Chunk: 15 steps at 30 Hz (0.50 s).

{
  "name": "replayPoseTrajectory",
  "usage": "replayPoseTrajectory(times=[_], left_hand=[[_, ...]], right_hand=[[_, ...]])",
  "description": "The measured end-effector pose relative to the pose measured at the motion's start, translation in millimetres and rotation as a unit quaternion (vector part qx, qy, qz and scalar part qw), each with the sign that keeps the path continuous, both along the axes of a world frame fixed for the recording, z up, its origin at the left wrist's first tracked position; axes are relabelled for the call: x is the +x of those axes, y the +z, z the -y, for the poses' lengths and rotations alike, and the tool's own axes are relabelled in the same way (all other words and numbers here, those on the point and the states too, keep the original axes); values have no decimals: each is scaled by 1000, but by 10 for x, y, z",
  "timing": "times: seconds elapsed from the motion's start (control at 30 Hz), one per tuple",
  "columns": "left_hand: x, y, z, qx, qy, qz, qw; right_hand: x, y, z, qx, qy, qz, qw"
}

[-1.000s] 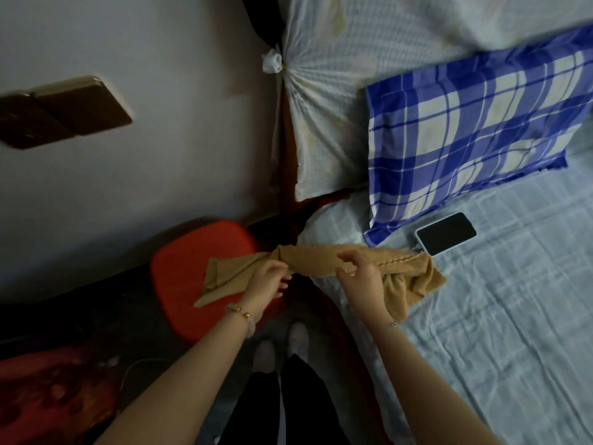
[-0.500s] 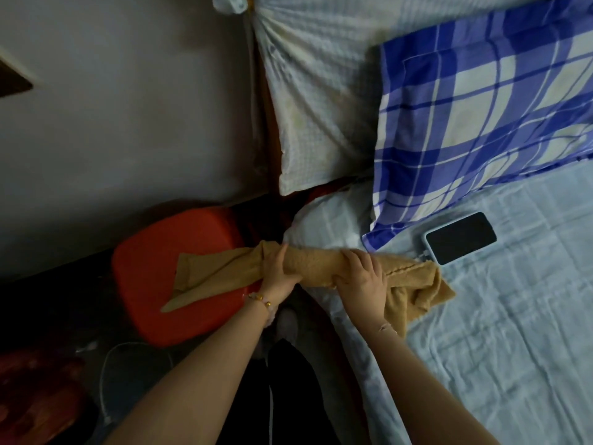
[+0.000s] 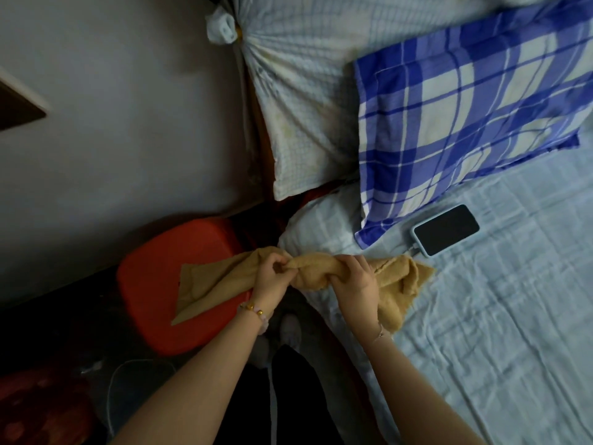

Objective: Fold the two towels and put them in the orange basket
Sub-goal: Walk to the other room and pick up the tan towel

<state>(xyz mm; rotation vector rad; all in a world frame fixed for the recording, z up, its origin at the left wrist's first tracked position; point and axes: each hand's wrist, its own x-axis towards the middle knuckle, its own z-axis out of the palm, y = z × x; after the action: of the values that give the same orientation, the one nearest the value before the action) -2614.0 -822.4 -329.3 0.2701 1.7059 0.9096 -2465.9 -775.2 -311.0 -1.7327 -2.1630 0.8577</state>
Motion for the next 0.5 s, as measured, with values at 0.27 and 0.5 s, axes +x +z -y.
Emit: replayPoseTrajectory(times=[0.27, 0.5], left_hand=[[-127, 615, 271, 108, -9, -10, 994], [-82, 1152, 416, 148, -26, 5, 989]], right_hand=[[-37, 571, 287, 20, -56, -73, 996], [89, 1080, 635, 18, -109, -142, 984]])
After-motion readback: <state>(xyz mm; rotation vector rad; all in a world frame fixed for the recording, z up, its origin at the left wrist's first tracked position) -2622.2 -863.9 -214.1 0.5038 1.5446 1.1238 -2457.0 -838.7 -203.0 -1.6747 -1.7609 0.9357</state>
